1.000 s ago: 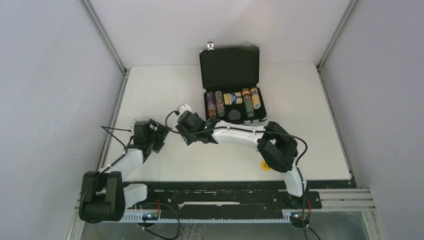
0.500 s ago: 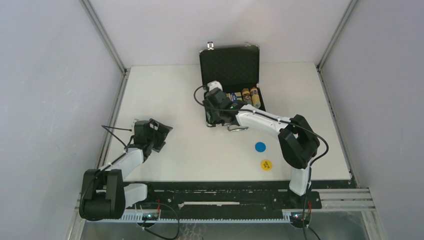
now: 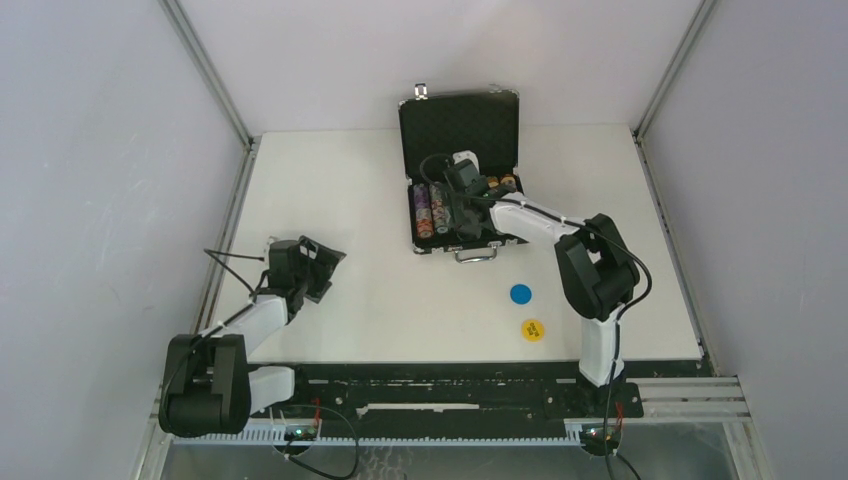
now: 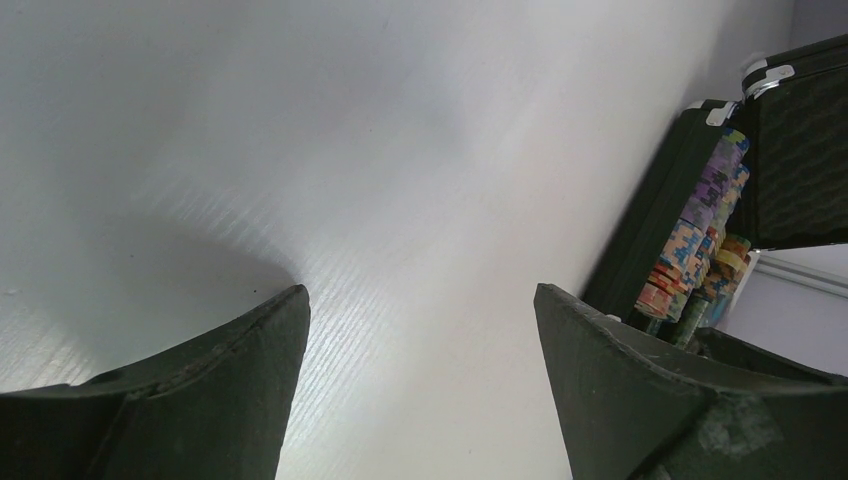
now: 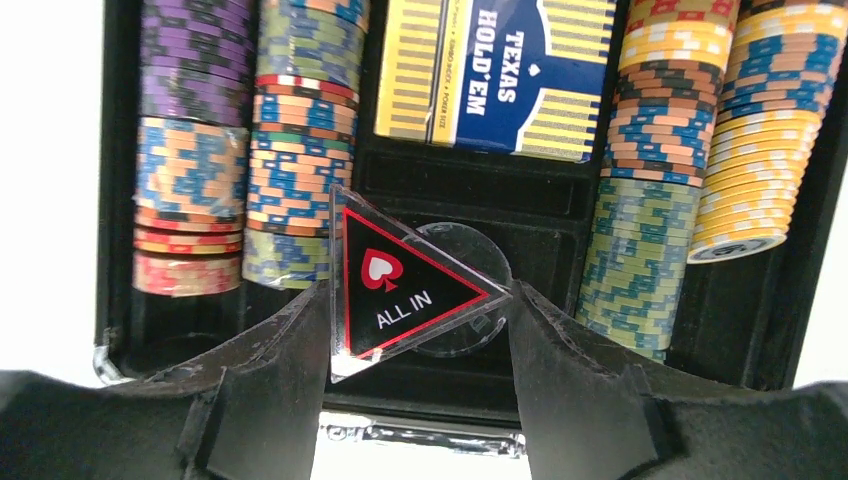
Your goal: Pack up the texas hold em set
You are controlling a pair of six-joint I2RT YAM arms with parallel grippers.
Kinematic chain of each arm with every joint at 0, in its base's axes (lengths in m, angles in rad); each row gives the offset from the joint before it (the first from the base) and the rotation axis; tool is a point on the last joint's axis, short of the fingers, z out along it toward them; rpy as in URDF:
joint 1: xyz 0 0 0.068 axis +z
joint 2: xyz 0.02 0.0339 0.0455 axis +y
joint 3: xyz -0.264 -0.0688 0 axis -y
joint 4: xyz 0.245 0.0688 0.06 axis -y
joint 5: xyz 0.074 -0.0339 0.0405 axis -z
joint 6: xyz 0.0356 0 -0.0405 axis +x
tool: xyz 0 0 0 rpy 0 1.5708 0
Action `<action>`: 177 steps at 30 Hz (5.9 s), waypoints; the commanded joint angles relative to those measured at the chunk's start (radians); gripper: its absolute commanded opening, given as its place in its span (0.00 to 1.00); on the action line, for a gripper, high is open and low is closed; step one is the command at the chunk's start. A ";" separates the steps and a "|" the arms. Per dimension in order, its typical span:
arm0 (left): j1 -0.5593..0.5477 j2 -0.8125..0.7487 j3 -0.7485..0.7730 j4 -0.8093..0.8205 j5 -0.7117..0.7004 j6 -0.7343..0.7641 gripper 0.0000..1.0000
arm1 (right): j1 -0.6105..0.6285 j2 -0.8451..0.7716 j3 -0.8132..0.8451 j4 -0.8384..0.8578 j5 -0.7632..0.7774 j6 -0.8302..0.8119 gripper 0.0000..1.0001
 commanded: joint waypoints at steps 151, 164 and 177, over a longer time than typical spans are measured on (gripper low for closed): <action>-0.079 -0.083 0.036 -0.080 -0.104 0.101 0.86 | -0.130 -0.045 0.141 -0.119 -0.010 0.136 0.90; -0.138 -0.119 0.027 -0.058 -0.083 0.069 0.86 | -0.125 -0.669 -0.598 -0.170 0.030 0.339 0.90; -0.292 -0.090 0.071 -0.070 -0.106 0.041 0.87 | 0.152 -0.867 -0.908 -0.323 0.143 0.677 0.92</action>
